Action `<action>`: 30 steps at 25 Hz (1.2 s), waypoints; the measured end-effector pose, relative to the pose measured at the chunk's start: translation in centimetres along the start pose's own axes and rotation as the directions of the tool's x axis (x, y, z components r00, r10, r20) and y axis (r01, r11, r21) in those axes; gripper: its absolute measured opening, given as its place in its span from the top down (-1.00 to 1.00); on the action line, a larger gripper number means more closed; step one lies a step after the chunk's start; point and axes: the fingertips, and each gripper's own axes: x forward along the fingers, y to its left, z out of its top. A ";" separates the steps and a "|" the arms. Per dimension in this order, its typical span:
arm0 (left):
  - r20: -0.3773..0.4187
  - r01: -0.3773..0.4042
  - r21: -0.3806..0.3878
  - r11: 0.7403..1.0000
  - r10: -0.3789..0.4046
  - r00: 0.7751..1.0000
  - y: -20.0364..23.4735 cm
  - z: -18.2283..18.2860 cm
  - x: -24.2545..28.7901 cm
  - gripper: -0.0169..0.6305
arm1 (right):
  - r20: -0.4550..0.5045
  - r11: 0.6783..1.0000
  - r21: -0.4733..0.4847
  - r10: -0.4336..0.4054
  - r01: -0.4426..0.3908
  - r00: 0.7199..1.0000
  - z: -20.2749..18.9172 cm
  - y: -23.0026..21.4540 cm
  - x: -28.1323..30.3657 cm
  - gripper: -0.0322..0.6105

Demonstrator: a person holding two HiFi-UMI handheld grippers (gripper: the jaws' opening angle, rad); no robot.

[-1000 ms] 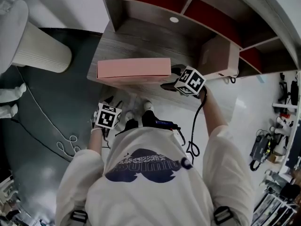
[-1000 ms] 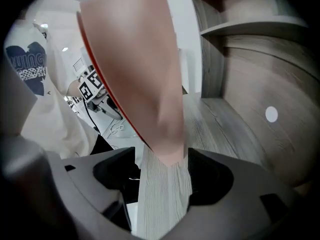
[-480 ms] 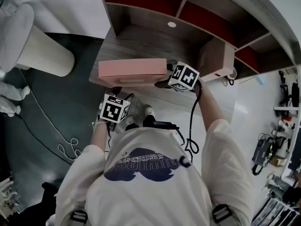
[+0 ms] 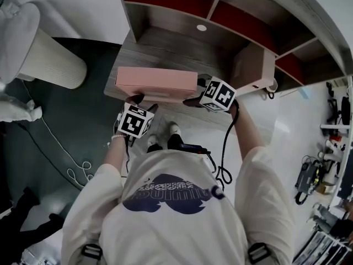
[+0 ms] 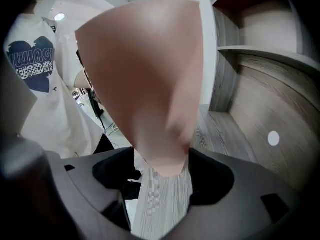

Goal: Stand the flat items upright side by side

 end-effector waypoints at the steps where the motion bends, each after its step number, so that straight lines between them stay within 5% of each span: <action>1: 0.002 -0.001 0.009 1.000 0.001 1.000 0.2 0.1 0.0 0.22 | 0.006 1.000 0.005 -0.011 0.010 1.000 0.0 0.1 0.0 -0.14; 14: 0.029 0.005 0.106 0.994 -0.008 1.000 1.6 2.3 1.4 0.22 | 0.058 0.986 0.059 -0.161 0.157 0.985 -0.8 1.7 -0.7 0.05; 30: 0.008 0.087 0.282 0.956 -0.093 0.996 2.1 5.5 3.8 0.22 | 0.055 0.954 0.173 -0.256 0.243 0.965 -0.3 3.9 -1.1 0.05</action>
